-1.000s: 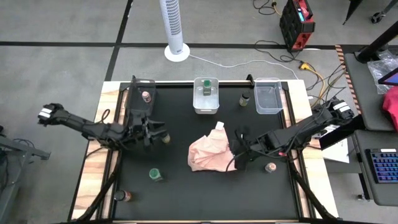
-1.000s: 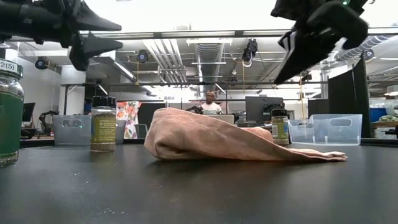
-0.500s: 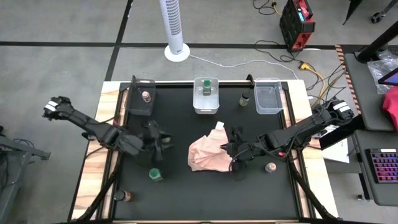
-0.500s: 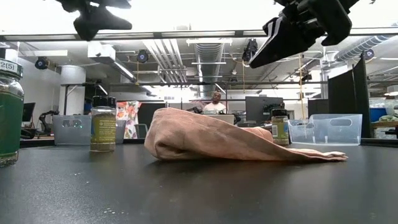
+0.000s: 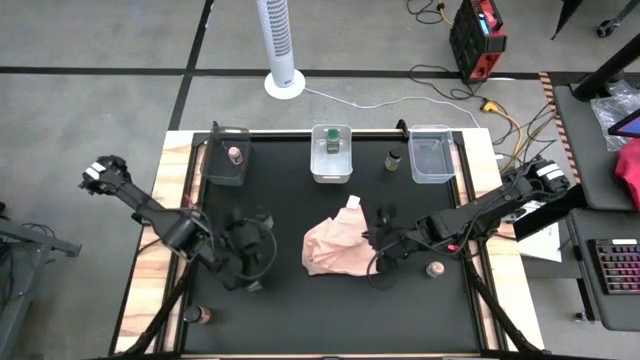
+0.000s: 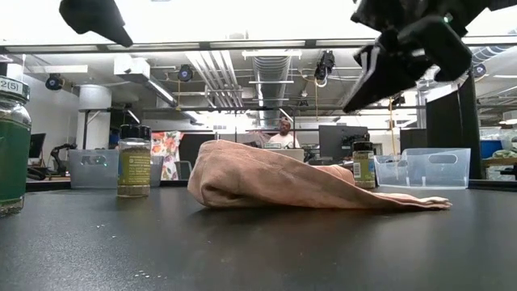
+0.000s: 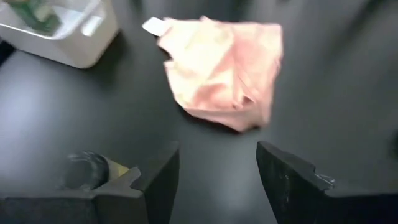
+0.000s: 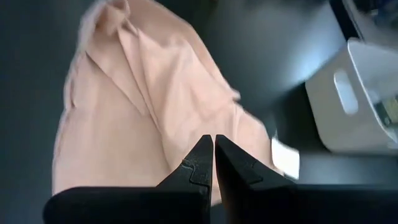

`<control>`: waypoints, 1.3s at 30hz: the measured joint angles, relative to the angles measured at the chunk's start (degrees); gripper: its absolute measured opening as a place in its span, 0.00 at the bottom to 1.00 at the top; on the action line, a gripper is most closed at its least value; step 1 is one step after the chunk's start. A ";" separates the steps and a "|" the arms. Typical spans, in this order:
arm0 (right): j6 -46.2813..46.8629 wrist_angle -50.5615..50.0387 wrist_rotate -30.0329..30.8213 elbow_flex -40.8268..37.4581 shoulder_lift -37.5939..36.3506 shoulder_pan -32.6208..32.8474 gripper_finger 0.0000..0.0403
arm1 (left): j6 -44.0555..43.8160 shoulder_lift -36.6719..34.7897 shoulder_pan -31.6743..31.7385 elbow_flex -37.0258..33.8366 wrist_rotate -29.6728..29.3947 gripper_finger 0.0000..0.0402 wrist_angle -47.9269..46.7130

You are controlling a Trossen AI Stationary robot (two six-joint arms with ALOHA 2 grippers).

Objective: Sort spices by type
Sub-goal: Put the left black spice bottle into the transparent bin

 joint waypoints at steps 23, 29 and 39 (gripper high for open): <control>2.33 -1.34 3.20 -1.00 -2.14 -0.01 0.03 | -2.94 2.45 -2.49 -0.90 5.99 0.49 -0.15; 1.26 -0.38 3.18 -0.99 -2.14 -0.01 0.03 | -2.13 2.35 -2.03 -0.96 -8.22 0.49 -1.77; 2.36 -0.20 3.11 -0.98 -2.11 -0.01 0.03 | -2.10 2.23 0.33 -1.01 -13.74 0.57 -7.99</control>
